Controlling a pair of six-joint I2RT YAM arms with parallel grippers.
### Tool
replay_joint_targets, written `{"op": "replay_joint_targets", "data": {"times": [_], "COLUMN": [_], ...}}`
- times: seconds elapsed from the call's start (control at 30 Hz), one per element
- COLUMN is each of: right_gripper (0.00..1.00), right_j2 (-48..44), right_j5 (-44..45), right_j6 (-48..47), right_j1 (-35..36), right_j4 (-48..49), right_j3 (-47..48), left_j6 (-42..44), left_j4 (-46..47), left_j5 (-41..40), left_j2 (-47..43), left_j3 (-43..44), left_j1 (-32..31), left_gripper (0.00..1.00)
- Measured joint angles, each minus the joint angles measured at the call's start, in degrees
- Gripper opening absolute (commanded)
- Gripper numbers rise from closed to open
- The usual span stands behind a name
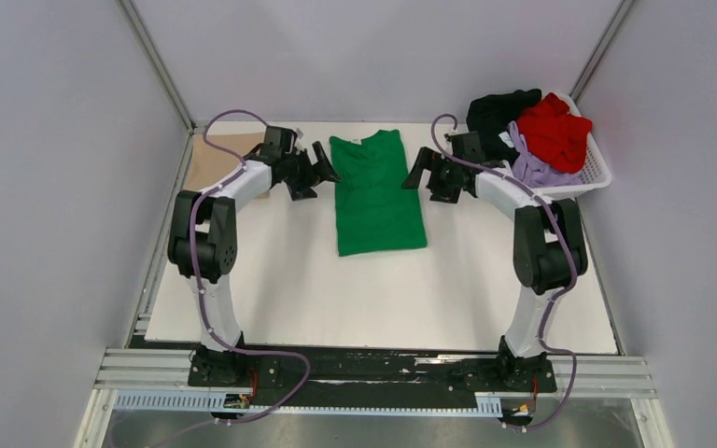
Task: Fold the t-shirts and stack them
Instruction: Grab one side of the 2/3 rectangular tshirt with both arms
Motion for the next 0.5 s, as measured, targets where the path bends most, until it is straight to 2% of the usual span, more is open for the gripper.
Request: {"op": "replay_joint_targets", "data": {"times": [0.17,0.27,0.43,0.5], "right_gripper": [1.00,1.00,0.98,0.97], "right_j2": [-11.43,-16.65,-19.58,-19.58], "right_j5": [0.44,0.52,-0.09,-0.24], "right_j6": [0.09,0.57,2.03,2.54], "right_j1": [0.02,0.02,0.02,0.02], "right_j4": [0.44,0.33,0.33,0.28], "right_j3": [-13.97,-20.37,-27.17,-28.74], "left_j6": [-0.13,-0.28,-1.05,-1.60], "left_j4": [0.79,0.74,0.90,0.81], "left_j5": [-0.79,-2.29,-3.98,-4.39], "left_j2": [-12.24,-18.91,-22.60,-22.34], "left_j3": [-14.01,-20.87,-28.28,-30.34], "left_j1": [-1.27,-4.24,-9.57,-10.71], "left_gripper": [1.00,1.00,0.99,0.96]}}
